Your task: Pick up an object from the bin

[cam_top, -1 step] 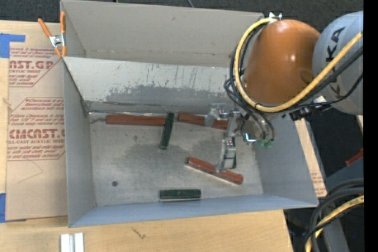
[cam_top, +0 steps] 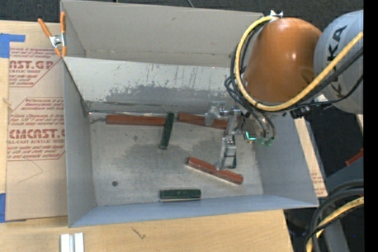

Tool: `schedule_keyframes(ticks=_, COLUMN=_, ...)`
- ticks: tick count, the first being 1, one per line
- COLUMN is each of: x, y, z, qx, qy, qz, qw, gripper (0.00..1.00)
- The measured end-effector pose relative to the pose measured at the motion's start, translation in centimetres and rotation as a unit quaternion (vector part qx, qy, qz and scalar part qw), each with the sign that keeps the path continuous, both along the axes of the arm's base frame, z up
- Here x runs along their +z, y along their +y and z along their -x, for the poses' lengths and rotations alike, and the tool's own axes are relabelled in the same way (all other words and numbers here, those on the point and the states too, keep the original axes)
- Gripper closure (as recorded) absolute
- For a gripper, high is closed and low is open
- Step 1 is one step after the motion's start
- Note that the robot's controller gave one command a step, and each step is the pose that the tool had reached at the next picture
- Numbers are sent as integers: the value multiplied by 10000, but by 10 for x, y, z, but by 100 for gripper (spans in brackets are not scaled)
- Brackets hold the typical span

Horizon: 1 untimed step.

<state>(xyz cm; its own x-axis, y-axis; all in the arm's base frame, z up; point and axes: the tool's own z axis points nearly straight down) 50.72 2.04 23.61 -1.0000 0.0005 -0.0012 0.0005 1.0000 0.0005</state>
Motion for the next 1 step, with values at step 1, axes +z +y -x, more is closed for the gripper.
schedule_keyframes(ticks=1, x=-39, y=-13, z=-1, qx=-221, qy=-42, qz=-5, qw=9997, gripper=0)
